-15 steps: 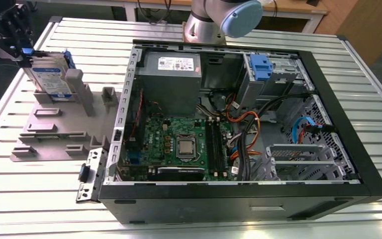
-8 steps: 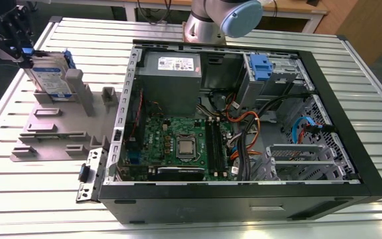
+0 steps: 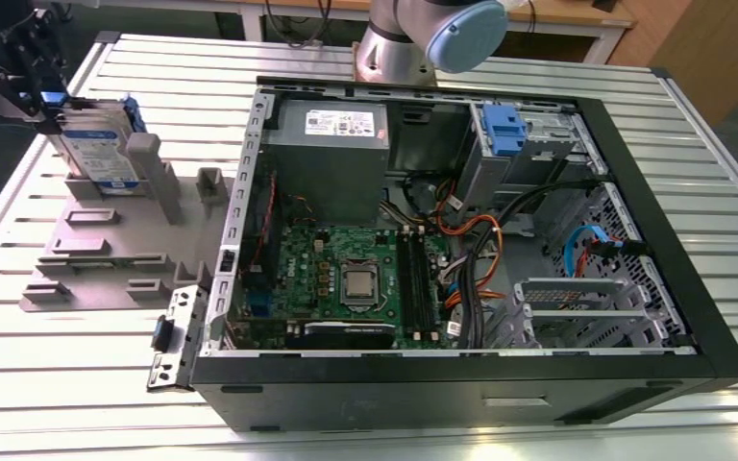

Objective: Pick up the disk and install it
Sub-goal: 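Pick up the disk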

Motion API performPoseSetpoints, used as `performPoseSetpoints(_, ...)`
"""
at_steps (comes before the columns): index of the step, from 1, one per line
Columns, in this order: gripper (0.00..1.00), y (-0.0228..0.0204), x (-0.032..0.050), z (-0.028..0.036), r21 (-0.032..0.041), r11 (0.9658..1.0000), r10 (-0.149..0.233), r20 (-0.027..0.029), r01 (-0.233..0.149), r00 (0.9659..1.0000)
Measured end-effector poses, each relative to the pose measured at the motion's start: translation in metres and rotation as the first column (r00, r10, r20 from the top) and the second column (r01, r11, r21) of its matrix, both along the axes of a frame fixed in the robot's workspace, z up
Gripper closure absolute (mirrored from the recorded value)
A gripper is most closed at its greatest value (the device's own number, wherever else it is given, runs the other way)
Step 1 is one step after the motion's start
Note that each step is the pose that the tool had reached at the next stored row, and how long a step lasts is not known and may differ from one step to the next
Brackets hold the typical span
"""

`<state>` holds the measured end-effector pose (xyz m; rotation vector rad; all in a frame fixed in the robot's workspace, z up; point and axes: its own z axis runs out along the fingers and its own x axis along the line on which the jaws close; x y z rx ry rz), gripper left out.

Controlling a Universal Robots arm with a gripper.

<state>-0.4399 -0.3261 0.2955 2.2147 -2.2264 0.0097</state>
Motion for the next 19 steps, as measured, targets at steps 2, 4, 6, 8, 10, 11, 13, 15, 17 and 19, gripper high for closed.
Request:
performPoseSetpoints(2,0.51,0.0000,-0.0001,-0.0028,-0.0001,1.0000,0.000,-0.0003,0.000,1.0000)
performPoseSetpoints(4,0.51,0.0000,-0.0001,-0.0059,-0.0001,1.0000,0.000,-0.0003,0.000,1.0000)
performPoseSetpoints(6,0.51,0.0000,-0.0002,-0.0061,0.0004,1.0000,-0.001,-0.0005,0.001,1.0000)
performPoseSetpoints(8,0.52,0.0000,-0.0001,-0.0061,0.0005,1.0000,-0.001,-0.0005,0.001,1.0000)
performPoseSetpoints(10,0.59,0.0000,-0.0001,-0.0062,0.0006,1.0000,-0.001,-0.0004,0.001,1.0000)
performPoseSetpoints(11,0.59,0.0000,-0.0001,-0.0062,0.0007,1.0000,-0.001,-0.0004,0.001,1.0000)
performPoseSetpoints(13,0.59,0.0000,-0.0001,-0.0062,0.0008,1.0000,-0.001,-0.0004,0.001,1.0000)
performPoseSetpoints(15,0.59,0.0000,-0.0001,-0.0062,0.0009,1.0000,-0.001,-0.0003,0.001,1.0000)
performPoseSetpoints(17,0.58,0.0000,-0.0001,-0.0050,0.0009,1.0000,-0.001,-0.0013,0.001,1.0000)
performPoseSetpoints(19,0.51,0.0000,0.0002,-0.0037,0.0010,1.0000,-0.001,-0.0033,0.001,1.0000)
